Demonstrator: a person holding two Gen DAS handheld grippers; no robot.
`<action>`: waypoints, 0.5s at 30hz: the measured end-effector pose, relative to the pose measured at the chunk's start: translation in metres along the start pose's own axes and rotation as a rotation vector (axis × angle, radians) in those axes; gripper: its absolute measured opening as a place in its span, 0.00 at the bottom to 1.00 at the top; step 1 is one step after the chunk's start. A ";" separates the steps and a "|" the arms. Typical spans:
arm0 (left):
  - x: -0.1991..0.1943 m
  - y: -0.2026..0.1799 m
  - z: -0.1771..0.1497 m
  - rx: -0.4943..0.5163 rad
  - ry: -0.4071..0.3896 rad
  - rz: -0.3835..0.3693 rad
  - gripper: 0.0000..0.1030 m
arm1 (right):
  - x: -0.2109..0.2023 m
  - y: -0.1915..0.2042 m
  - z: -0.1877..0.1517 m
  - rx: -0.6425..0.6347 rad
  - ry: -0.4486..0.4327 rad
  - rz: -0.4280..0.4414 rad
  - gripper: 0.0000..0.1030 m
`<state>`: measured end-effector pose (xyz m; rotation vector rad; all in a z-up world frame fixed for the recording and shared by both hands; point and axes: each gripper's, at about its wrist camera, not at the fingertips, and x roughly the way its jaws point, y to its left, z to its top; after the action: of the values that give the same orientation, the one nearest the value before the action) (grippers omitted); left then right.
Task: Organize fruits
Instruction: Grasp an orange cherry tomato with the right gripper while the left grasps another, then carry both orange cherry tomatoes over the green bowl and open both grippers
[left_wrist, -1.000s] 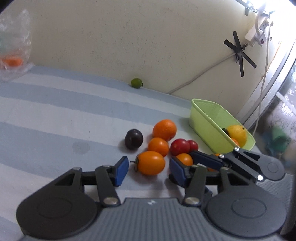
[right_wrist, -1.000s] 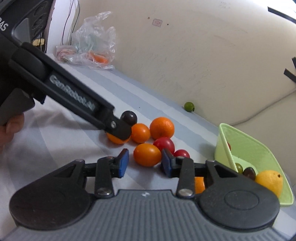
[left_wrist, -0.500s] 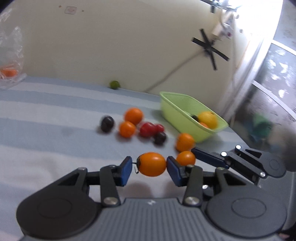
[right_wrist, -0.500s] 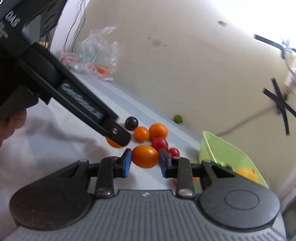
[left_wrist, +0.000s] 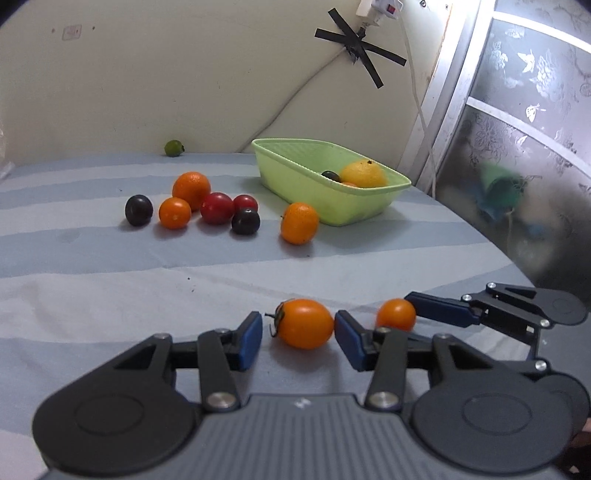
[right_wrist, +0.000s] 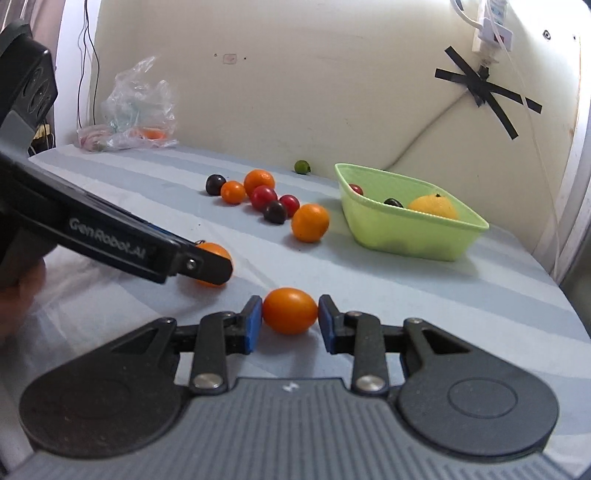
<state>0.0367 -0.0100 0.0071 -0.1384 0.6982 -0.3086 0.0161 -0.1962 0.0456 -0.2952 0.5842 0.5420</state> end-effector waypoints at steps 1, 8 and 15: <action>-0.001 -0.002 -0.001 0.006 -0.002 0.008 0.43 | 0.001 0.001 -0.001 -0.006 0.002 -0.004 0.39; 0.003 -0.009 -0.001 0.024 0.001 0.042 0.35 | 0.004 -0.005 -0.003 0.021 0.013 0.037 0.36; 0.010 -0.011 0.034 0.027 -0.015 -0.008 0.35 | 0.002 -0.018 0.003 0.050 -0.038 0.011 0.35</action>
<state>0.0638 -0.0231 0.0292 -0.1173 0.6789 -0.3244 0.0288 -0.2088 0.0494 -0.2341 0.5616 0.5417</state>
